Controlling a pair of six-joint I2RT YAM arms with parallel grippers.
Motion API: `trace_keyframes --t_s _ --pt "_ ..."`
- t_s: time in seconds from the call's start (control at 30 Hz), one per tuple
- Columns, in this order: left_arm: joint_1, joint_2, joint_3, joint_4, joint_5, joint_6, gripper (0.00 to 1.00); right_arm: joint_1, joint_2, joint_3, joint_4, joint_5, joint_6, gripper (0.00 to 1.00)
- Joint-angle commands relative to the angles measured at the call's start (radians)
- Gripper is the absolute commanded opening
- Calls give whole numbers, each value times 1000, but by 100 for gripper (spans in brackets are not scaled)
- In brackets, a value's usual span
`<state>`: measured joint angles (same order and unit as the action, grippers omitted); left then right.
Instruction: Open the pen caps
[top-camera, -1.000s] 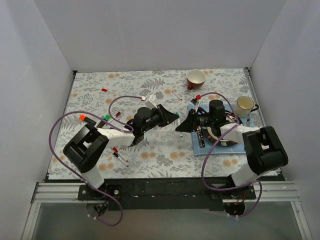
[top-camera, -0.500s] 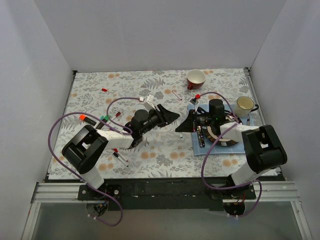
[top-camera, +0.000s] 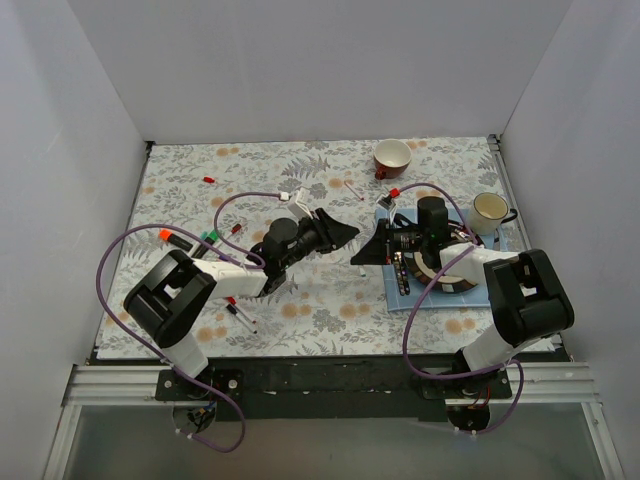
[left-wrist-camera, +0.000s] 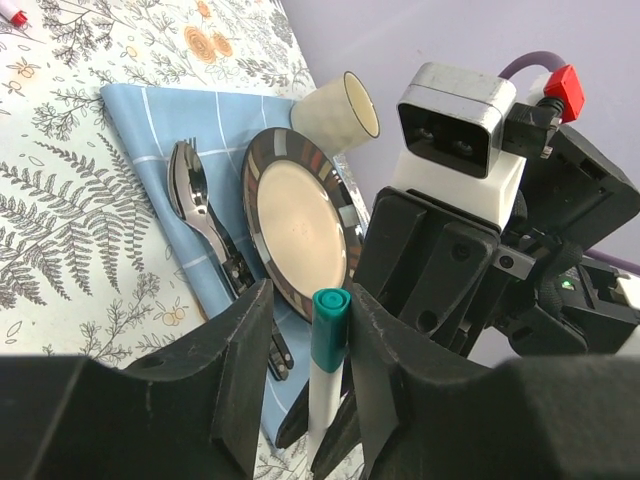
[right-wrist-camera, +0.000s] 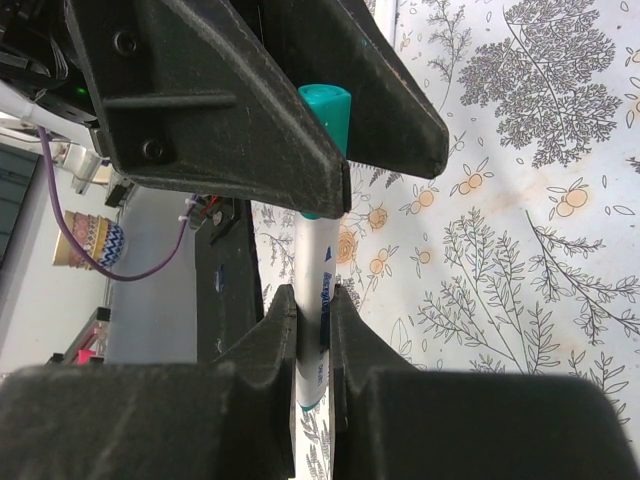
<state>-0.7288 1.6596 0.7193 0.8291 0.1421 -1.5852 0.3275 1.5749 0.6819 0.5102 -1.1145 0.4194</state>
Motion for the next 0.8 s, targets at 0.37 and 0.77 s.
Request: trace_keyframes --t_s 0.37,0.77 --pt "-3 -38 58 -35 25 65 0 16 22 62 -70 -24 -77 1" --pt "142 -101 192 -194 62 212 0 18 16 68 -90 -50 -94 1"
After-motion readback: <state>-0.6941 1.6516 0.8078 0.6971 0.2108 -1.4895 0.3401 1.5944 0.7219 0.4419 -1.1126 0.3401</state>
